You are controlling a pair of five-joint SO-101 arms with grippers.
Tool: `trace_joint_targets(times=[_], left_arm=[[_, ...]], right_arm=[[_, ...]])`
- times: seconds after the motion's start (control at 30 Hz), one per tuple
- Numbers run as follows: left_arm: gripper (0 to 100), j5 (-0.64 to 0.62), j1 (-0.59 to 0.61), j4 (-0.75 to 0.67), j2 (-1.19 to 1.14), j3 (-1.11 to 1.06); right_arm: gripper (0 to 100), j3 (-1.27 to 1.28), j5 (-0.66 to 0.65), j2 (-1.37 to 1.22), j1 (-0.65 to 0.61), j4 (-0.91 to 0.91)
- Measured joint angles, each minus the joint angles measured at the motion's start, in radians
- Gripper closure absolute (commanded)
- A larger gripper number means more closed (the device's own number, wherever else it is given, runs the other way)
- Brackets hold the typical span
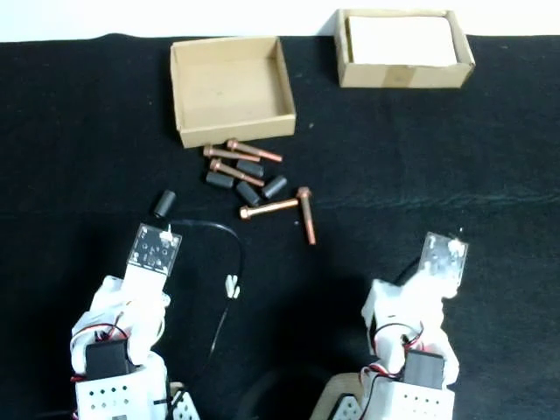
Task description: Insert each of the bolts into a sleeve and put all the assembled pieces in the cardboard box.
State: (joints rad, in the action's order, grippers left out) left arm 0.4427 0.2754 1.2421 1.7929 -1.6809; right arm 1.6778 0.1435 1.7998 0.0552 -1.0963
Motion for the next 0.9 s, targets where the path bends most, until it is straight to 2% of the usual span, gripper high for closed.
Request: trace_joint_targets(times=[0.13, 0.37, 0.5, 0.57, 0.73, 0.9], left_arm=[[99, 0.0, 0.002, 0.0, 0.0, 0.0], [99, 0.005, 0.009, 0.0, 0.0, 0.0], [99, 0.009, 0.044, 0.028, 0.0, 0.0], [99, 0.041, 0.091, 0.028, 0.0, 0.0], [99, 0.229, 0.204, 0.011, 0.0, 0.003], [99, 0.279, 0.221, 0.009, 0.0, 0.003]], right_arm=[[99.3, 0.0, -0.002, 0.0, -0.011, 0.037], [99.2, 0.0, -0.12, -0.002, -0.011, 0.101], [99.2, -0.009, -0.143, -0.002, -0.011, 0.101], [99.2, -0.011, -0.143, -0.002, -0.009, 0.101], [99.2, -0.06, -0.143, -0.002, -0.011, 0.1], [99.2, -0.135, -0.143, -0.002, -0.011, 0.06]])
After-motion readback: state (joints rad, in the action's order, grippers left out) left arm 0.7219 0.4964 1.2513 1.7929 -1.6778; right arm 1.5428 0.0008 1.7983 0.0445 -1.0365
